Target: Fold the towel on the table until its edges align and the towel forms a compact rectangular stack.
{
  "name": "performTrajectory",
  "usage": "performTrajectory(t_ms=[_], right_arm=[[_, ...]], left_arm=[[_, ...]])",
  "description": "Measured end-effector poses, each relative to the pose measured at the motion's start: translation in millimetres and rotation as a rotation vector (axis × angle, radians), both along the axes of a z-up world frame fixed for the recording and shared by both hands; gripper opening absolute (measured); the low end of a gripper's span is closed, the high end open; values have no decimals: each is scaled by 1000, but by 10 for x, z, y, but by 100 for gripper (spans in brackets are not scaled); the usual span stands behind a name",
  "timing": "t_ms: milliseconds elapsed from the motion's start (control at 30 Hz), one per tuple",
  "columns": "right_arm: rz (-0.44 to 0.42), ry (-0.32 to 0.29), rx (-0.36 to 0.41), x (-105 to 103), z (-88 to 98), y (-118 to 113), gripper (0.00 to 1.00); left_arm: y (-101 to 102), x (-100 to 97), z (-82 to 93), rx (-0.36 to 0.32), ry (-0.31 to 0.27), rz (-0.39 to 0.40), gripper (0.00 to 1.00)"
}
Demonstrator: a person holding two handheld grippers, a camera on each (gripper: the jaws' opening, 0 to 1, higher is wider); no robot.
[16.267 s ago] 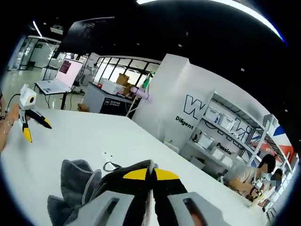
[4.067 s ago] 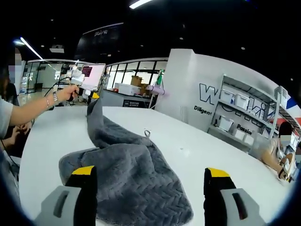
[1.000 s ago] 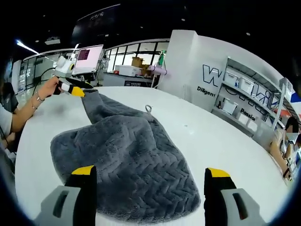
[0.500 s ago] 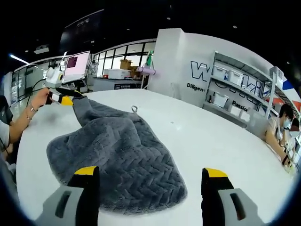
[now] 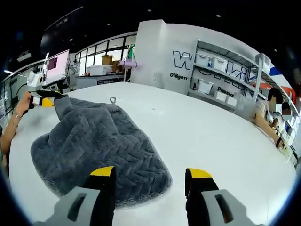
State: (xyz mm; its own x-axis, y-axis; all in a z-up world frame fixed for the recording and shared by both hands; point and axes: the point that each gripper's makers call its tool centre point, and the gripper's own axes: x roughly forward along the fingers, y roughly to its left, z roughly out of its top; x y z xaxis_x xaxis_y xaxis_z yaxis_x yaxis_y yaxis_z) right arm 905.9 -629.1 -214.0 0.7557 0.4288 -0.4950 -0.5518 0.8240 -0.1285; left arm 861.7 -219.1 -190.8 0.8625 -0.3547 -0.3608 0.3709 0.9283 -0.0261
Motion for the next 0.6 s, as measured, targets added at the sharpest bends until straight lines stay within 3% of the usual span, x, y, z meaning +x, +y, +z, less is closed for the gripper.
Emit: performTrajectory(t_ms=[200, 433, 600], right_arm=[[-31, 59, -69, 8, -203, -81, 52], [-47, 93, -56, 23, -277, -141, 43], [-44, 108, -67, 16, -325, -128, 43]], left_arm=[[-23, -10, 0, -4, 1, -4, 97], [-35, -21, 10, -1, -1, -9, 97], [-41, -30, 18, -4, -2, -9, 97]])
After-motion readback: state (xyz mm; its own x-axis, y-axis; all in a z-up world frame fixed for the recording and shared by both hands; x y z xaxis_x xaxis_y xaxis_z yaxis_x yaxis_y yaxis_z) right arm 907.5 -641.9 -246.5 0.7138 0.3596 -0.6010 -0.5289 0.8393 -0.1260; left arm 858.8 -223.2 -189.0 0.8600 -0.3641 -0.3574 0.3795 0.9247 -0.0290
